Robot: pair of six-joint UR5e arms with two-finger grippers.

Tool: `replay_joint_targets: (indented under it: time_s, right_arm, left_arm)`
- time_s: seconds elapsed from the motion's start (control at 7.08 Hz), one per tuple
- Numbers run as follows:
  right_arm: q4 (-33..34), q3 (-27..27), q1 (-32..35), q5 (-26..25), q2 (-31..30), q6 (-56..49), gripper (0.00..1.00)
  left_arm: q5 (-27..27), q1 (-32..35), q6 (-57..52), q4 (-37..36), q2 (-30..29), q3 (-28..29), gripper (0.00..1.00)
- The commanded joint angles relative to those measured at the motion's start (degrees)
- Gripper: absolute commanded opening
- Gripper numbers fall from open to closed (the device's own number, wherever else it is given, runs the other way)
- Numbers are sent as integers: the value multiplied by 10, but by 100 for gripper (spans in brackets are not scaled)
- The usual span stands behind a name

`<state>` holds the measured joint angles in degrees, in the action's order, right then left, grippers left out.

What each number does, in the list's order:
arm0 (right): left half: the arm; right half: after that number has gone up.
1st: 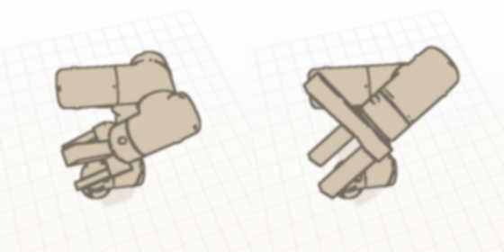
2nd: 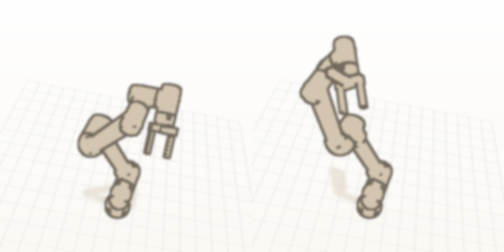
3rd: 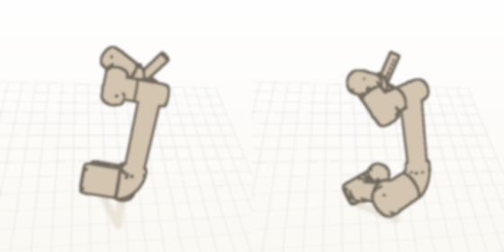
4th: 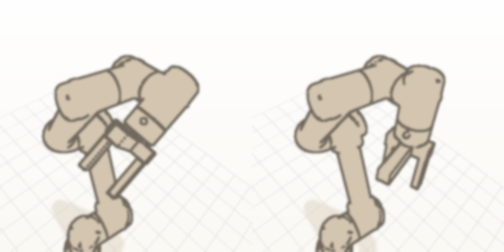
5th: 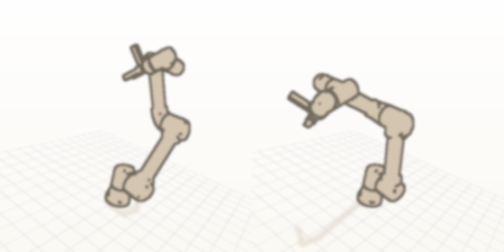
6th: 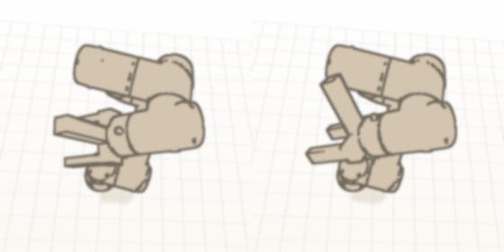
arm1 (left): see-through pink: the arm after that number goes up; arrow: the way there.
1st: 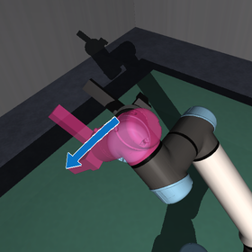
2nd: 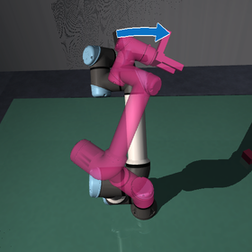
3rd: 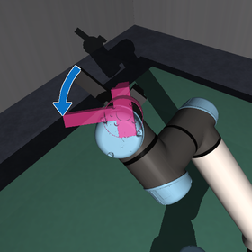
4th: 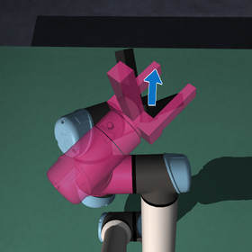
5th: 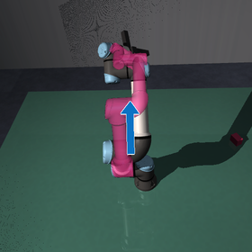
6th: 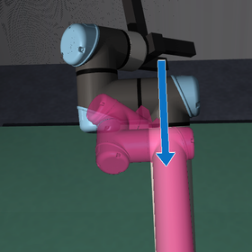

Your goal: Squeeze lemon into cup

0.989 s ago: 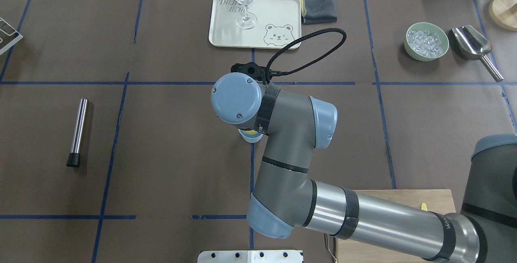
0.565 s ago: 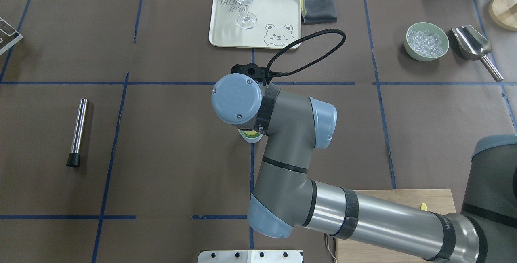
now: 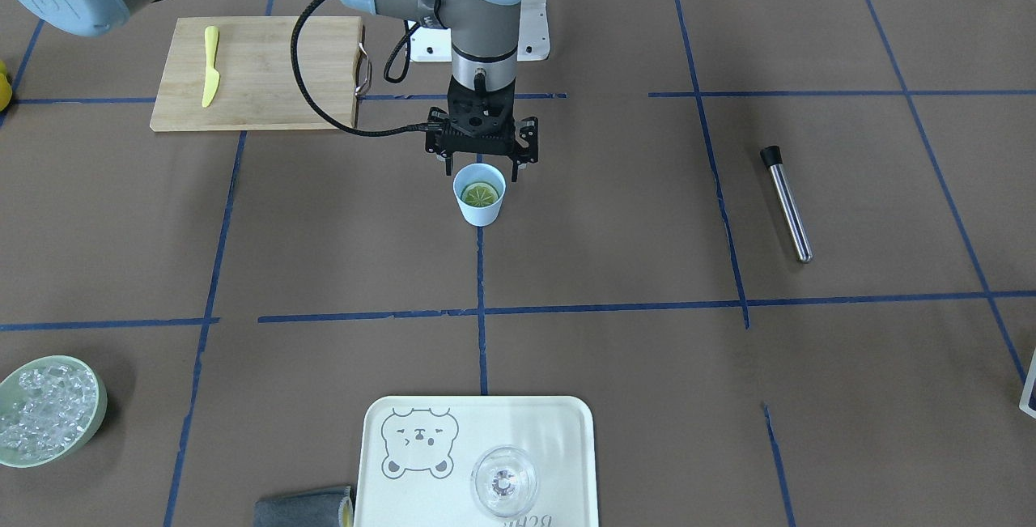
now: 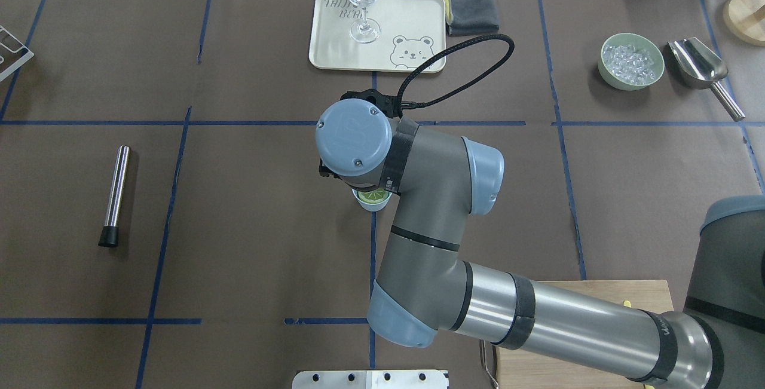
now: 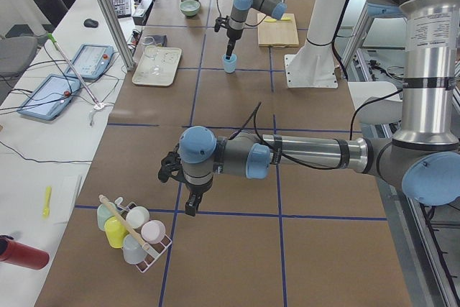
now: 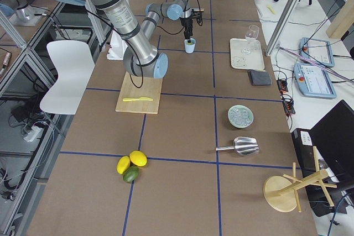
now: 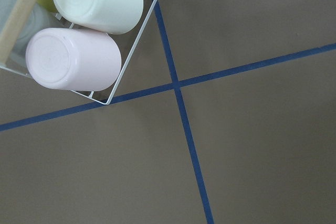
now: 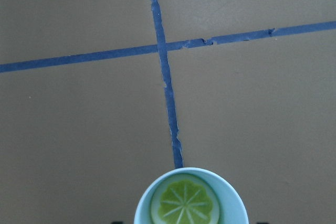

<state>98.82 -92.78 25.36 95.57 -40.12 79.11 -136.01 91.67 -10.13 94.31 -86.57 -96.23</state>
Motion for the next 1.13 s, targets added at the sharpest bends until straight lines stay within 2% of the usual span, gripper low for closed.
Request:
replay_joint_targets:
  time_s: [0.0,0.14,0.28,0.42,0.57,0.71,0.85,0.99]
  right_arm:
    - [2,-20,53,62,-7,-81,100]
    - [2,-41,87,86,-30,-135,100]
    - [3,-64,149,142,-70,-238,100]
    - [1,-91,208,179,-120,-326,100]
    - [0,-99,281,204,-155,-431,100]
    - [2,-89,348,251,-189,-546,100]
    - [1,-75,410,291,-225,-617,100]
    - [-4,-75,459,317,-282,-660,100]
  left_arm:
    - [7,-1,-4,14,-2,2,100]
    - [11,-3,-2,31,-6,-2,100]
    - [31,-7,-2,32,-18,-5,100]
    - [36,-7,1,76,-38,-13,100]
    - [36,-6,2,183,-38,-14,100]
    - [33,-7,9,274,-36,-7,100]
    - [11,-10,99,286,-39,-10,100]
    - [-13,-15,137,284,-40,-11,100]
